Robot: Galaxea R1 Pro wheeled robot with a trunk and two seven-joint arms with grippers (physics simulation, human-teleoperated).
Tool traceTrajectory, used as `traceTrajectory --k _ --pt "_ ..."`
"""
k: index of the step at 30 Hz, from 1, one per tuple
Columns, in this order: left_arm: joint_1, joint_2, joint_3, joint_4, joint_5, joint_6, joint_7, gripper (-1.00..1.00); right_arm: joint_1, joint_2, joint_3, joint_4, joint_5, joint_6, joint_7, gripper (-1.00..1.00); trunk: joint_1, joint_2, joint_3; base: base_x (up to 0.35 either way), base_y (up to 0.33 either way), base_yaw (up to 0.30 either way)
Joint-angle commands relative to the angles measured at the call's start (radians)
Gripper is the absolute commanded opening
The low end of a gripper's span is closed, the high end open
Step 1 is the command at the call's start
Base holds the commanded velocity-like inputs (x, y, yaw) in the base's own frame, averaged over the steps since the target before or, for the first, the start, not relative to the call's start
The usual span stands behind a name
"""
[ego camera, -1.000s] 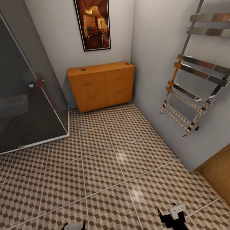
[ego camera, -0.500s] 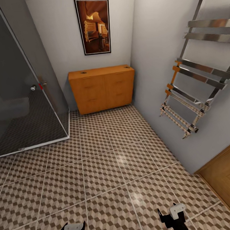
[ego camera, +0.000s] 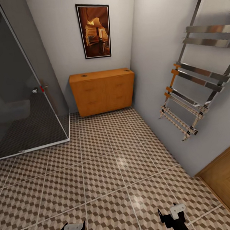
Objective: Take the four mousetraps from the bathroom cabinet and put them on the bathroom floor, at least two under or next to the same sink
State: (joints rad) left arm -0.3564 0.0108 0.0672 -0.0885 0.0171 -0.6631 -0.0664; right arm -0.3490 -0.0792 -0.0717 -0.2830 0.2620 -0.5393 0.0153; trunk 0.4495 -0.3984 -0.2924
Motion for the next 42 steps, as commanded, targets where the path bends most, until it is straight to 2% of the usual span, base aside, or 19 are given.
traceTrajectory --k 1,42 --pt "-0.001 0.000 0.006 0.001 0.002 -0.003 -0.007 1.00 -0.001 0.001 -0.008 0.001 0.009 -0.004 0.002 1.00 0.001 -0.002 0.000 0.000 0.000 0.000" --pt "-0.001 0.000 0.006 0.001 0.001 -0.003 -0.006 1.00 -0.001 0.000 -0.008 0.001 0.008 -0.004 0.002 1.00 0.001 -0.002 0.068 0.000 0.000 0.000"
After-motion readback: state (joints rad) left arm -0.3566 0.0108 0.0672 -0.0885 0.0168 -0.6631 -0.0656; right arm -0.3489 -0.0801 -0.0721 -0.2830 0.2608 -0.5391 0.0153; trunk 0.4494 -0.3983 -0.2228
